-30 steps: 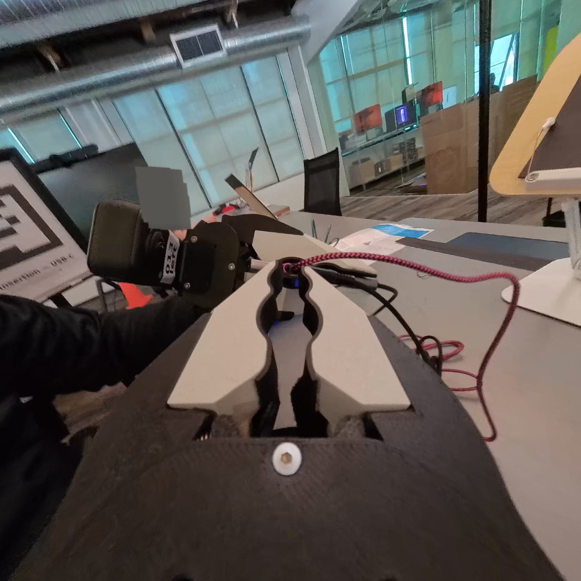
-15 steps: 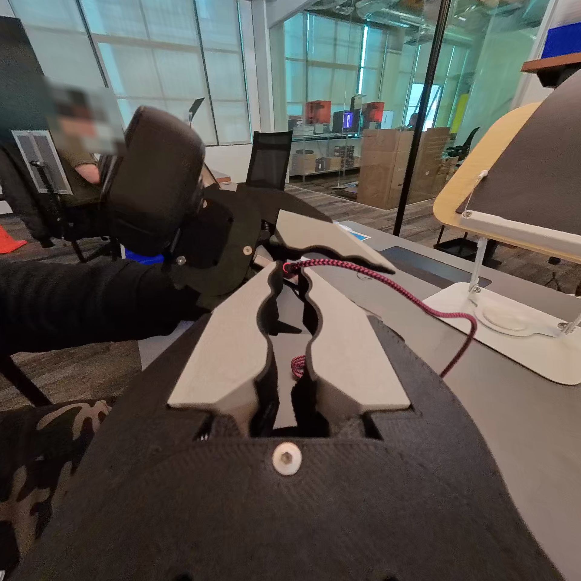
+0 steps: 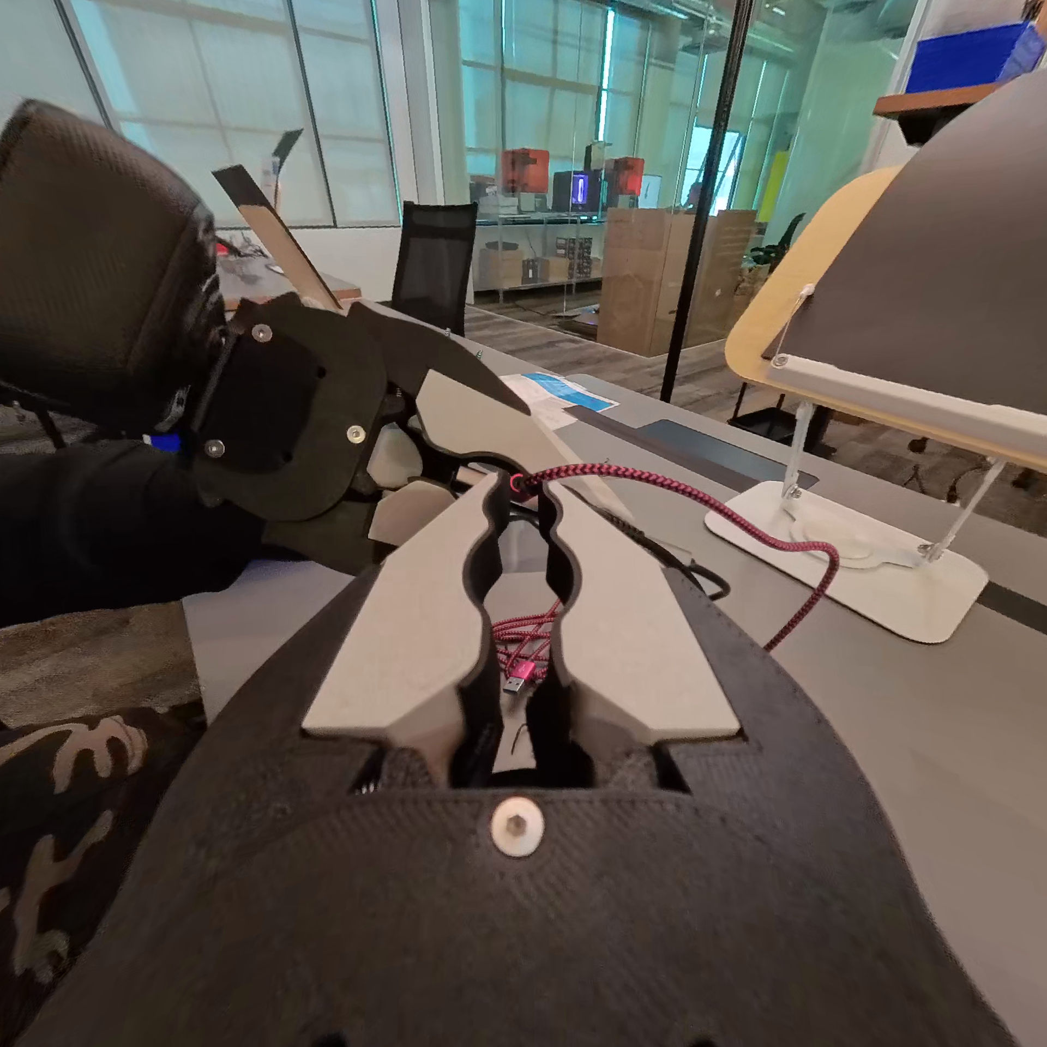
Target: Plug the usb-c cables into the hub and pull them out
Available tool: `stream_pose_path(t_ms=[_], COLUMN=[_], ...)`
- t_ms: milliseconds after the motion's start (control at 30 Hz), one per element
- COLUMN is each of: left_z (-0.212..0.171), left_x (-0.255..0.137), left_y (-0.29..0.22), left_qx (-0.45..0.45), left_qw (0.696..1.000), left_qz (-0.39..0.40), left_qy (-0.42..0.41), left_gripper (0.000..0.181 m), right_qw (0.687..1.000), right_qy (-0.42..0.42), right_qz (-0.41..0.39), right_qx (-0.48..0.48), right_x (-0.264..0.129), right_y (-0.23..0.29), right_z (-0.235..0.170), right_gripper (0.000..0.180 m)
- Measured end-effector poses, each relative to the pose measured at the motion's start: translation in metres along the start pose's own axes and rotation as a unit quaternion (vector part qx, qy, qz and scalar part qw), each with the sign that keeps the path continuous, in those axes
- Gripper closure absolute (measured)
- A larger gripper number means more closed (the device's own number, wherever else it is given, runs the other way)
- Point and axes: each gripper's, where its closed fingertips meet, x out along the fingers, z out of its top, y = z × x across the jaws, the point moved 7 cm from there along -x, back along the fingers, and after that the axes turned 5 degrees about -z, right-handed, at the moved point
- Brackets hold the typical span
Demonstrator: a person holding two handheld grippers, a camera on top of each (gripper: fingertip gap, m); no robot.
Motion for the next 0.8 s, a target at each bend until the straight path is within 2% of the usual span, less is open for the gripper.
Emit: stream_pose_path(t_ms=[267,400,433,500,633,733,800], left_z=[-0.001,-0.007,-0.009,-0.012,-0.022,-0.029,-0.032], left_x=[-0.002,-0.010,-0.012,-0.017,-0.019,-0.018,-0.018], left_y=[0.001,0.012,0.014,0.017,0.014,0.009,0.009], left_qx=[-0.036,-0.181,-0.224,-0.309,-0.425,-0.465,-0.483], left_qw=[0.999,0.975,0.960,0.917,0.803,0.734,0.697], left_qz=[-0.027,-0.127,-0.165,-0.250,-0.418,-0.495,-0.530], left_qy=[-0.007,-0.015,-0.018,-0.033,-0.017,0.007,0.005], left_gripper=[0.174,0.142,0.133,0.129,0.115,0.124,0.144], right_qw=[1.000,1.000,0.999,0.998,0.989,0.977,0.967], right_qy=[-0.007,-0.007,-0.003,0.004,0.015,0.019,0.019], right_qz=[0.000,-0.012,-0.018,-0.024,-0.032,-0.043,-0.048], right_qx=[0.003,-0.018,-0.029,-0.057,-0.144,-0.208,-0.248], right_x=[-0.001,-0.005,-0.005,-0.003,0.001,0.003,0.003], right_y=[-0.002,-0.010,-0.011,-0.009,0.003,0.013,0.019], right_z=[0.001,0.001,0.000,-0.002,-0.005,-0.006,-0.007], right_gripper=[0.172,0.173,0.173,0.173,0.173,0.173,0.174])
